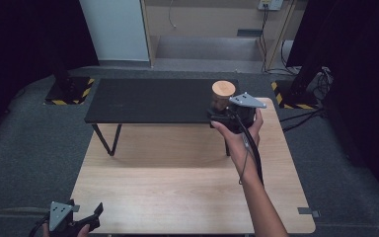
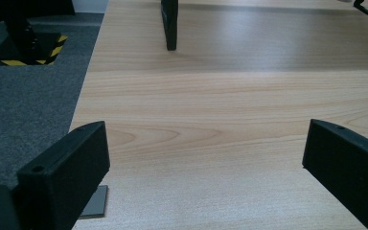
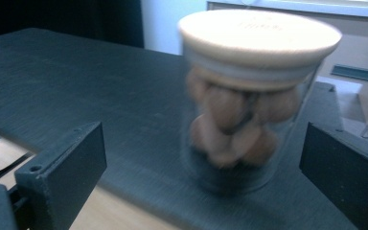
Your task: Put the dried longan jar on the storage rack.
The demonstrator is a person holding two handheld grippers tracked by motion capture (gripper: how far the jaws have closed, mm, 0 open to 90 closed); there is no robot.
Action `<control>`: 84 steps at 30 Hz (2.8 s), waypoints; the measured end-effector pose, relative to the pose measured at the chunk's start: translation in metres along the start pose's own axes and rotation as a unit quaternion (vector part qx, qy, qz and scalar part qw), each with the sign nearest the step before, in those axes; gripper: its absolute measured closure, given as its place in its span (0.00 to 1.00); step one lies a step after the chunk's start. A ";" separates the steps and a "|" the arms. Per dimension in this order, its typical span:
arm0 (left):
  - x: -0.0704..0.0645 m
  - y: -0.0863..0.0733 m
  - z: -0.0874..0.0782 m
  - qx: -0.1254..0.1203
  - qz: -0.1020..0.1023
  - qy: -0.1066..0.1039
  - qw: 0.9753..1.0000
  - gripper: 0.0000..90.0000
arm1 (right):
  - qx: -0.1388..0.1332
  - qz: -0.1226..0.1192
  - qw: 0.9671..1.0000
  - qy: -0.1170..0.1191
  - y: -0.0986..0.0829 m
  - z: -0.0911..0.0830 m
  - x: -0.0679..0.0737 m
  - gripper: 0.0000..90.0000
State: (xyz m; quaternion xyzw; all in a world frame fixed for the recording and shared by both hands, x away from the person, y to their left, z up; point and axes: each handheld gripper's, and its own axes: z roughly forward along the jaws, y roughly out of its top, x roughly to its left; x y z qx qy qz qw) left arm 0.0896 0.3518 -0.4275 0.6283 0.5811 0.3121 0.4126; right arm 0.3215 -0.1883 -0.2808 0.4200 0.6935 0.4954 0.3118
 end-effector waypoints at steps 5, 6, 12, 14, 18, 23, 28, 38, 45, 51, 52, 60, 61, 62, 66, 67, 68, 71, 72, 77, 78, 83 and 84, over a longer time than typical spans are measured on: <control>-0.001 0.000 0.000 0.001 0.001 -0.001 1.000 0.01 | -0.005 0.001 1.000 0.011 -0.016 -0.013 0.004 0.03; -0.001 0.000 0.000 0.001 0.001 -0.001 1.000 0.01 | -0.010 0.003 1.000 0.011 -0.021 -0.017 0.006 0.03; -0.002 0.000 0.001 0.003 0.003 -0.003 1.000 0.01 | -0.014 -0.002 1.000 0.018 -0.054 -0.038 0.014 0.03; -0.003 0.000 0.000 0.003 0.004 -0.004 1.000 0.01 | -0.013 -0.001 1.000 0.018 -0.065 -0.046 0.015 0.03; -0.004 0.000 0.000 0.003 0.005 -0.004 1.000 0.01 | -0.011 -0.002 1.000 0.020 -0.087 -0.061 0.015 0.03; -0.005 0.000 0.000 0.003 0.006 -0.005 1.000 0.01 | -0.020 0.011 1.000 0.017 -0.124 -0.081 0.016 0.03; -0.008 0.001 0.001 0.006 0.010 -0.008 1.000 0.01 | -0.009 0.015 1.000 0.013 -0.147 -0.090 0.014 0.03; -0.010 0.002 0.001 0.005 0.010 -0.006 1.000 0.01 | -0.012 0.016 1.000 0.011 -0.167 -0.099 0.012 0.03; -0.012 0.002 0.001 0.004 0.012 -0.008 1.000 0.01 | -0.019 0.020 1.000 0.011 -0.183 -0.105 0.013 0.03; -0.014 0.002 0.003 0.006 0.013 -0.011 1.000 0.01 | -0.014 0.023 1.000 0.010 -0.189 -0.106 0.011 0.03; -0.014 0.003 0.003 0.006 0.013 -0.011 1.000 0.01 | -0.014 0.024 1.000 0.010 -0.189 -0.106 0.011 0.03; -0.014 0.002 0.001 0.005 0.013 -0.010 1.000 0.01 | -0.015 0.029 0.999 0.013 -0.194 -0.106 0.010 0.03; -0.014 0.002 0.001 0.003 0.012 -0.010 1.000 0.01 | -0.014 0.030 0.999 0.013 -0.195 -0.106 0.010 0.03; -0.014 0.002 0.001 0.002 0.011 -0.009 1.000 0.01 | -0.015 0.030 0.999 0.012 -0.196 -0.106 0.011 0.03; -0.013 0.002 0.001 0.002 0.011 -0.009 1.000 0.01 | -0.012 0.034 0.999 0.013 -0.197 -0.106 0.010 0.03; -0.013 0.003 0.001 0.003 0.012 -0.009 1.000 0.01 | -0.012 0.035 0.999 0.013 -0.198 -0.106 0.010 0.03; -0.013 0.003 0.001 0.003 0.012 -0.010 1.000 0.01 | -0.012 0.036 0.999 0.013 -0.198 -0.106 0.010 0.03; -0.013 0.003 0.001 0.003 0.013 -0.011 1.000 0.01 | -0.012 0.037 0.999 0.011 -0.198 -0.107 0.009 0.03; -0.013 0.004 0.001 0.003 0.013 -0.011 1.000 0.01 | -0.010 0.038 0.999 0.011 -0.198 -0.108 0.008 0.03; -0.014 0.004 0.000 0.001 0.012 -0.010 1.000 0.01 | -0.009 0.046 0.999 0.009 -0.200 -0.109 0.005 0.03; -0.014 0.004 0.000 0.001 0.012 -0.010 1.000 0.01 | -0.009 0.048 0.999 0.009 -0.201 -0.109 0.004 0.03; -0.015 0.005 -0.001 0.001 0.014 -0.010 1.000 0.01 | -0.008 0.055 0.998 0.008 -0.204 -0.111 0.001 0.03; -0.015 0.005 -0.001 0.001 0.013 -0.011 1.000 0.01 | -0.009 0.056 0.998 0.008 -0.204 -0.112 0.001 0.03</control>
